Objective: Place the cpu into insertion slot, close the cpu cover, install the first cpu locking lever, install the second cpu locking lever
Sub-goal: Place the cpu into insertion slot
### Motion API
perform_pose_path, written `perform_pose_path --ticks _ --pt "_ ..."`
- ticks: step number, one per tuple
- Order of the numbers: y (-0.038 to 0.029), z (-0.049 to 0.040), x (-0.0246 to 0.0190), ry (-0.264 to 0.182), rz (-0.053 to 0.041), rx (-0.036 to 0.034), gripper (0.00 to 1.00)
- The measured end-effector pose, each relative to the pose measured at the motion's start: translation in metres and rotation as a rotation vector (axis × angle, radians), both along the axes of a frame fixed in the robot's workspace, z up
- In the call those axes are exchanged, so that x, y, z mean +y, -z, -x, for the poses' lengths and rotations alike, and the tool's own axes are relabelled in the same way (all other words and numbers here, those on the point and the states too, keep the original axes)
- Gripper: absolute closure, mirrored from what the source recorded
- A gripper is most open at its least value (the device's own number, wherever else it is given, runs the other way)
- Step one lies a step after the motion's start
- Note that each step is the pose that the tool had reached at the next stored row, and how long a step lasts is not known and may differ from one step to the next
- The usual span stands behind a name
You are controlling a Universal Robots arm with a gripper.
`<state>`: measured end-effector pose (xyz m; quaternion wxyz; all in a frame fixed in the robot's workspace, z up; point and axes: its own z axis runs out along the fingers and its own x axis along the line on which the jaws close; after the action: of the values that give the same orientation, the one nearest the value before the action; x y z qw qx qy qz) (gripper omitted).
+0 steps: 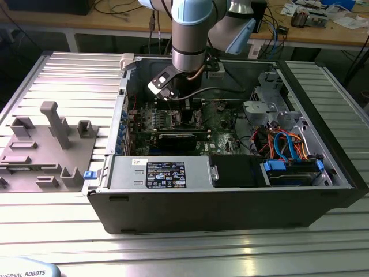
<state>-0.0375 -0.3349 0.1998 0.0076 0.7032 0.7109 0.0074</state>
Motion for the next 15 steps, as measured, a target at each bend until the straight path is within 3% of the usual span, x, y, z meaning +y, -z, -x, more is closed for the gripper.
perform_pose_path --ticks 5,7,11,15 --pt "0.0003 0.0000 0.0000 0.000 -0.0002 0.0001 0.47" --pt "0.0004 -0.0001 0.0001 0.000 -0.0003 0.0003 0.39" --pt "0.0000 0.0000 0.0000 0.000 -0.0001 0.0005 0.39" --pt "-0.0080 0.0000 0.0000 0.000 0.0000 0.0006 0.39"
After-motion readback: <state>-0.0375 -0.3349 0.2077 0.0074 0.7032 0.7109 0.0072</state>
